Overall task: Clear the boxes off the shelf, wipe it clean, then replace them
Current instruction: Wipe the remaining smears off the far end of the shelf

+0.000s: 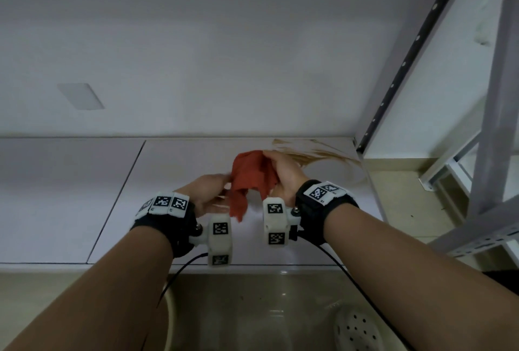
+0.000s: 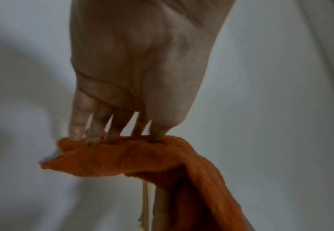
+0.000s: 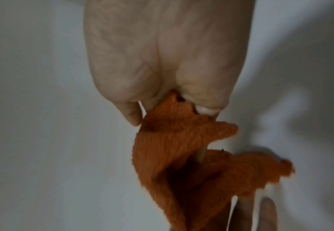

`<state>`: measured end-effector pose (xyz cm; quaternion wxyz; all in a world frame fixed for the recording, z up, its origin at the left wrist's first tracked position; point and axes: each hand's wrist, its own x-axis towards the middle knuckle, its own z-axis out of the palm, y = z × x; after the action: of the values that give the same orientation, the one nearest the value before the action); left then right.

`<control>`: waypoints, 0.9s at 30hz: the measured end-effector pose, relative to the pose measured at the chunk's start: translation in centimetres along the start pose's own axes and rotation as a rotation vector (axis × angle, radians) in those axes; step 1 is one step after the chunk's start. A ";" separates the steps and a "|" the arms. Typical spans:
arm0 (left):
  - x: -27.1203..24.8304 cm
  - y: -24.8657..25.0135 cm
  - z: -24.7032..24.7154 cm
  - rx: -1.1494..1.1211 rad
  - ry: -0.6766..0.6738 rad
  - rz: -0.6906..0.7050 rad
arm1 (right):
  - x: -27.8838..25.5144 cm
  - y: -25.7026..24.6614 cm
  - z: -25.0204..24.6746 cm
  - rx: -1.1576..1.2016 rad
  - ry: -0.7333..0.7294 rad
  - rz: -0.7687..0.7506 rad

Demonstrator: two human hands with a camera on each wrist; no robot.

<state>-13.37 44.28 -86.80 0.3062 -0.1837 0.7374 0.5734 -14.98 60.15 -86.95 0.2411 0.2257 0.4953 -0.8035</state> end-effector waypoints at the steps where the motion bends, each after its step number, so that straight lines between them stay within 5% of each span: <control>1: 0.2 0.1 0.0 -0.114 -0.010 0.023 | -0.2 0.0 0.1 -0.006 -0.034 -0.003; 7: 0.1 0.5 0.2 -0.153 -0.072 0.157 | -0.1 0.2 -0.5 -0.100 -0.114 -0.092; 11: 0.5 0.5 0.7 -0.258 -0.032 0.214 | 0.3 0.6 -1.7 -0.489 0.044 -0.236; 13: 0.6 0.8 0.7 -0.309 -0.041 0.216 | 0.3 0.8 -2.4 -0.554 0.001 -0.275; 18: 0.4 1.2 0.9 -0.234 -0.103 0.237 | 0.0 1.4 -2.6 -0.343 -0.229 -0.146; 21: 0.8 0.6 1.1 -0.052 -0.038 0.265 | -0.1 1.7 -2.9 -0.439 -0.273 -0.112; 27: 1.9 -0.5 1.1 0.194 0.120 0.249 | 0.7 2.9 -4.3 -0.493 -0.168 -0.057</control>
<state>-14.21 45.36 -88.58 0.2045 -0.0944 0.8232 0.5212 -13.22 62.78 -91.07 0.3061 0.0787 0.6605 -0.6810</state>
